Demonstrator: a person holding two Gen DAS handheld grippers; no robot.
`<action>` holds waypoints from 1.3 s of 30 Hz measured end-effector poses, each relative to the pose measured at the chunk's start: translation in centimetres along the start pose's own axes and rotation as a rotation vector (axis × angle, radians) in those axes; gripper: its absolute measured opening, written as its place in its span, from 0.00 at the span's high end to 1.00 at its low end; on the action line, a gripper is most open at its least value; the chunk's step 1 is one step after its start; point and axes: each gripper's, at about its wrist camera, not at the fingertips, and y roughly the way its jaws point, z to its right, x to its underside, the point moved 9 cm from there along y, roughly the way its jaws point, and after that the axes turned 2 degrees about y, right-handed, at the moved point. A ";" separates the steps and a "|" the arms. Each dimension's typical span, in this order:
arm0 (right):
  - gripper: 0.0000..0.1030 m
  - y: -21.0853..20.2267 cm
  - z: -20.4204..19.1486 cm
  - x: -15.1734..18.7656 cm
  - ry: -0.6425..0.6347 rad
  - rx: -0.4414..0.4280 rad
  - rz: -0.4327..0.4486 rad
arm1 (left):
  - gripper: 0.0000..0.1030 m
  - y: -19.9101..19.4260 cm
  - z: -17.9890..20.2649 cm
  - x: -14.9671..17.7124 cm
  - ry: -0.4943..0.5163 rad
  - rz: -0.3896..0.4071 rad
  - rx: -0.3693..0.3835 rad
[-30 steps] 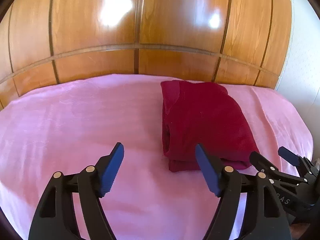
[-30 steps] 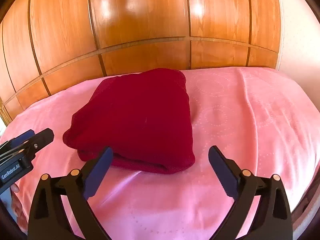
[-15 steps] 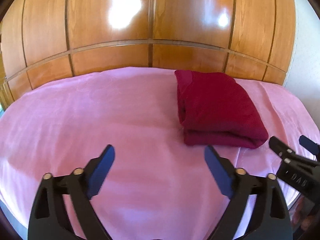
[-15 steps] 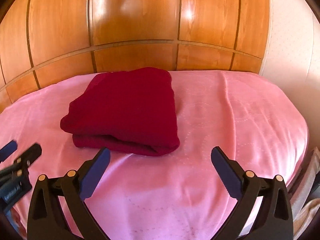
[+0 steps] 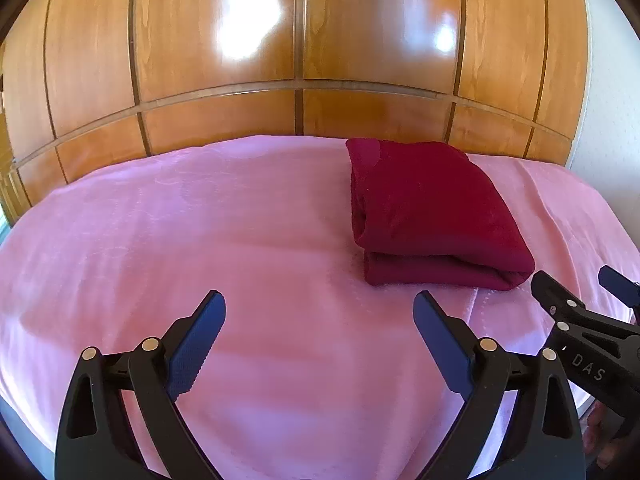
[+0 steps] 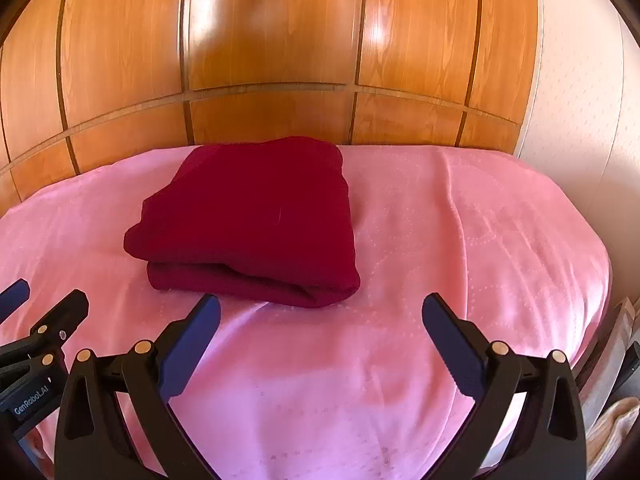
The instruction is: Fold small clothes
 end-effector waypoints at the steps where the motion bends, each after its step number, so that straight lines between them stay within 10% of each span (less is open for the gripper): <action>1: 0.02 0.0 0.0 0.0 -0.001 0.000 -0.001 | 0.09 0.0 0.1 0.0 0.002 -0.001 0.000; 39: 0.02 -0.8 -1.0 0.1 0.015 -0.006 0.012 | 0.04 -1.4 0.0 -1.3 -0.008 0.047 0.014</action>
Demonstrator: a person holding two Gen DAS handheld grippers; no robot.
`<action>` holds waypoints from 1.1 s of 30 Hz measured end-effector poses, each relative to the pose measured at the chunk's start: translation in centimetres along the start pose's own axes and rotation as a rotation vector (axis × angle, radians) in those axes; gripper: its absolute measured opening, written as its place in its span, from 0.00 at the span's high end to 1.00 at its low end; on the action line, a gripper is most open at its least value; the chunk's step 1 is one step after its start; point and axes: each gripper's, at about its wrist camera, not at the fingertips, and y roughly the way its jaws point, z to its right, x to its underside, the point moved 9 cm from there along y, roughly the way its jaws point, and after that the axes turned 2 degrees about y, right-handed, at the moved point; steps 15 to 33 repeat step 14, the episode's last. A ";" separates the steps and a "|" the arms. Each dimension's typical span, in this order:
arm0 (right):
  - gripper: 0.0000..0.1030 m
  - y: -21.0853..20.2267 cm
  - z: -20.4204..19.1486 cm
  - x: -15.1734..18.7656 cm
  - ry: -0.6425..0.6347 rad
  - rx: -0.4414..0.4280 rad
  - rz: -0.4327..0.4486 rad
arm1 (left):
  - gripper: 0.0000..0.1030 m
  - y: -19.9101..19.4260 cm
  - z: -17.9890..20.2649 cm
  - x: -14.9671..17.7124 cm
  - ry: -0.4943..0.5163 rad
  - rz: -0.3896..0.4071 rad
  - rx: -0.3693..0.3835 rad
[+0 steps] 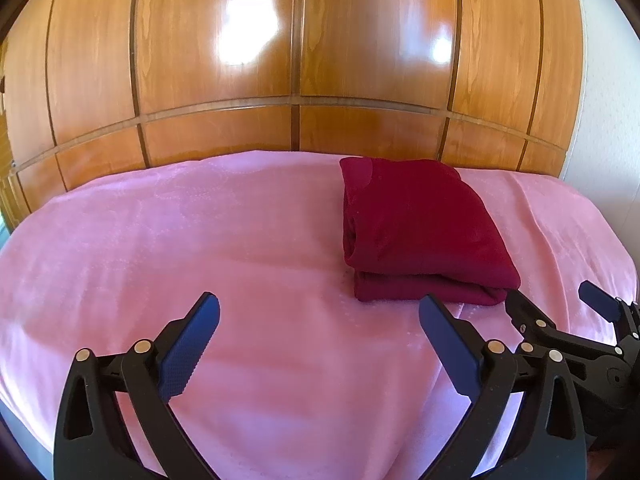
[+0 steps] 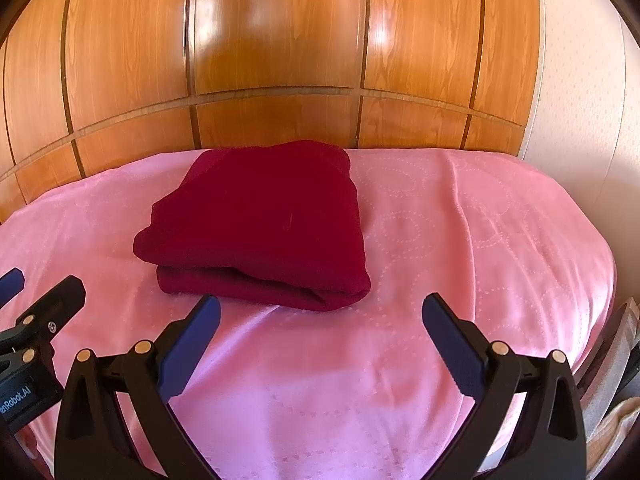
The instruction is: Fold small clothes
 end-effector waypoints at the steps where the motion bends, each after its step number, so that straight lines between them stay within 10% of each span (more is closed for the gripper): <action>1: 0.02 0.0 0.0 0.0 0.001 0.000 -0.001 | 0.04 0.1 0.0 0.0 0.004 0.001 0.001; 33: 0.02 1.3 2.0 -0.4 0.042 0.043 -0.025 | 0.04 2.3 -0.7 1.5 -0.025 -0.085 -0.005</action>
